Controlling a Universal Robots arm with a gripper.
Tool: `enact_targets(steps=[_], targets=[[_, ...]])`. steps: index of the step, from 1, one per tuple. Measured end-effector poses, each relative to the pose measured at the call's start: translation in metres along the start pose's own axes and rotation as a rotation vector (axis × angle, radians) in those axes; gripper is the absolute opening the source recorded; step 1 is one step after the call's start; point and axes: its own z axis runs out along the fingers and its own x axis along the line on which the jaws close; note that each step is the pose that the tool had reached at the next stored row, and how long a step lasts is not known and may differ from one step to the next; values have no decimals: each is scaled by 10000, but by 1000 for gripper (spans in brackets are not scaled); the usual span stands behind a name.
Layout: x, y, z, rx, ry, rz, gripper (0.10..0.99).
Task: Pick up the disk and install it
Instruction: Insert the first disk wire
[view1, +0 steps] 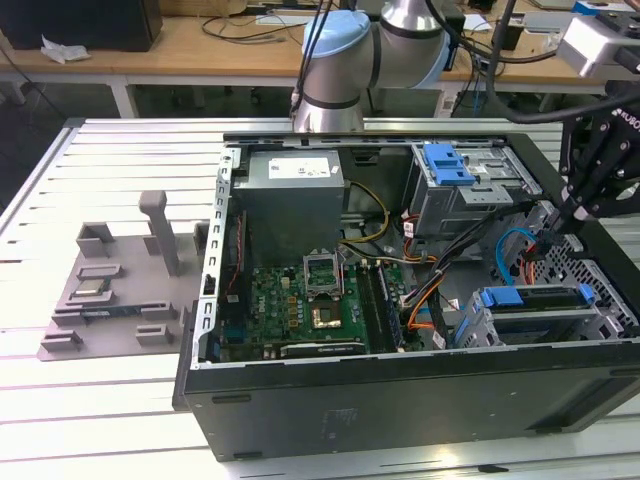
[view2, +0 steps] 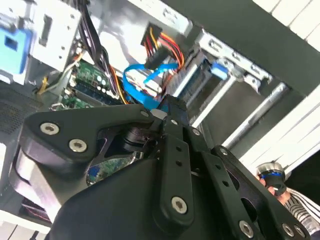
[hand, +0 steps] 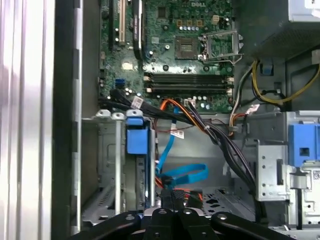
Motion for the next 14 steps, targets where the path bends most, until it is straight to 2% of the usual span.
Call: enact_targets(steps=[6, 11, 14], targets=[[-181, -127, 138, -41, 18, 1, 106], [-278, -164, 242, -54, 18, 1, 106], [-381, -182, 296, -55, 17, 1, 106]])
